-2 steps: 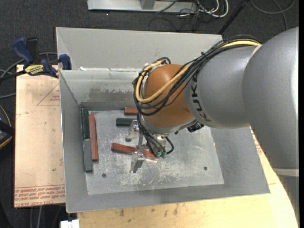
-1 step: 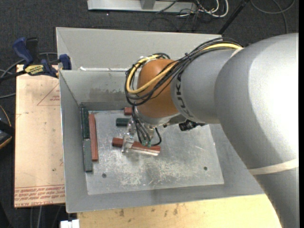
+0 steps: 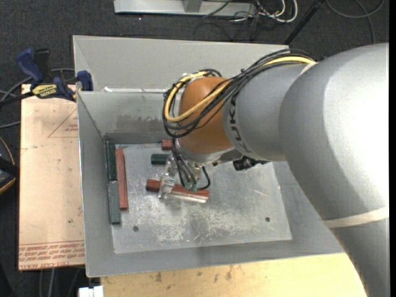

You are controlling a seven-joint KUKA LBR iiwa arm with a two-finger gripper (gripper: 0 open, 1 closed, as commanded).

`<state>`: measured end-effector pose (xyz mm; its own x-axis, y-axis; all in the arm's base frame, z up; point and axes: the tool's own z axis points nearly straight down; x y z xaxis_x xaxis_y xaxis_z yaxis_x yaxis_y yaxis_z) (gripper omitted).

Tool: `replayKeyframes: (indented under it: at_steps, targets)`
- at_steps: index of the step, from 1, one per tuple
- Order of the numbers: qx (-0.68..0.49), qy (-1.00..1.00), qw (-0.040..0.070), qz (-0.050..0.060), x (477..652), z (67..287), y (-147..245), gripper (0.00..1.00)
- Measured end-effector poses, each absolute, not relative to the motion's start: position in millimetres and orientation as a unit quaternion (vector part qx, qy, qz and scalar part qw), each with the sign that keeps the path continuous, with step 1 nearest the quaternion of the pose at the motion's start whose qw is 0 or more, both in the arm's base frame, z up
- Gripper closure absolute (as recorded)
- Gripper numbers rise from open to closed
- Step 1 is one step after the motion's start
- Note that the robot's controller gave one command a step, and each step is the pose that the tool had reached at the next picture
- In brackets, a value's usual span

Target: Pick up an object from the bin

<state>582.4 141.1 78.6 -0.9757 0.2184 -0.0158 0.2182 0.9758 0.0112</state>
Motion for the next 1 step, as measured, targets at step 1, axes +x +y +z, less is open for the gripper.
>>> replayKeyframes:
  at_steps: [1]
  targets:
    - [0.181, 0.983, 0.0, 0.0, 581.7, 280.5, 141.8, 1.0]
